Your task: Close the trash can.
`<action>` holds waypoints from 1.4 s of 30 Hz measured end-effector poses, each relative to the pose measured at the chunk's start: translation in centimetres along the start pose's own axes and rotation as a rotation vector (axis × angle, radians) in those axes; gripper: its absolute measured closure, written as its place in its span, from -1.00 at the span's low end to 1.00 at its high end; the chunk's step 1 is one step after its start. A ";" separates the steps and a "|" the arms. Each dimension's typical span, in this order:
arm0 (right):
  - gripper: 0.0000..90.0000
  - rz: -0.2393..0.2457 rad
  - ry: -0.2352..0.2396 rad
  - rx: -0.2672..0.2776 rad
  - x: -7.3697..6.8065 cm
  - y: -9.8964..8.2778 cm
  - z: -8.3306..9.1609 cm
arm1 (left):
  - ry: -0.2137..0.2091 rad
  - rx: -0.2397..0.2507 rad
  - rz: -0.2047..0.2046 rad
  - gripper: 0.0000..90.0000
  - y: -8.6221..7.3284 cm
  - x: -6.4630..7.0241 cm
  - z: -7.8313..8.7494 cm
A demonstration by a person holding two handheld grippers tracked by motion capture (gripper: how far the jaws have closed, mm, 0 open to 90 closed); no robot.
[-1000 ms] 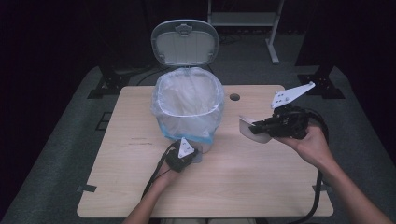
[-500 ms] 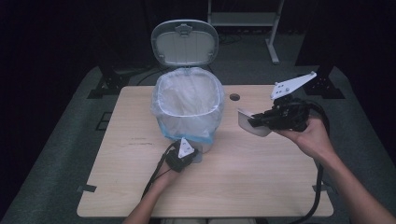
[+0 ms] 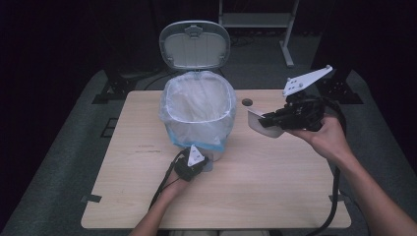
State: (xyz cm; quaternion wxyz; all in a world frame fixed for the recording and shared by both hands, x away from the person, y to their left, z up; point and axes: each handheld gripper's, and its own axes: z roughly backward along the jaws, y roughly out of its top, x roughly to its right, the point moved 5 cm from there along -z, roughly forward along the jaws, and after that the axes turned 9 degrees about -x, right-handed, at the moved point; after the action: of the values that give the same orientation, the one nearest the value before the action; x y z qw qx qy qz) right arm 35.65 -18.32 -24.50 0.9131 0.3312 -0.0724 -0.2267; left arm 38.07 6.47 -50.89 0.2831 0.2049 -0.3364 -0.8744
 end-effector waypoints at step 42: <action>0.84 0.078 -0.010 -0.002 -1.1 7.1 1.5 | 0.001 0.000 -0.002 1.00 0.0 0.0 0.0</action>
State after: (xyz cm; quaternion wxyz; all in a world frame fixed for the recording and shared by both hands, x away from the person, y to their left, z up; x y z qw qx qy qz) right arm 36.81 -13.89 -18.81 0.9212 0.3259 -0.0895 -0.1926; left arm 38.10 6.51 -50.89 0.2826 0.2055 -0.3360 -0.8746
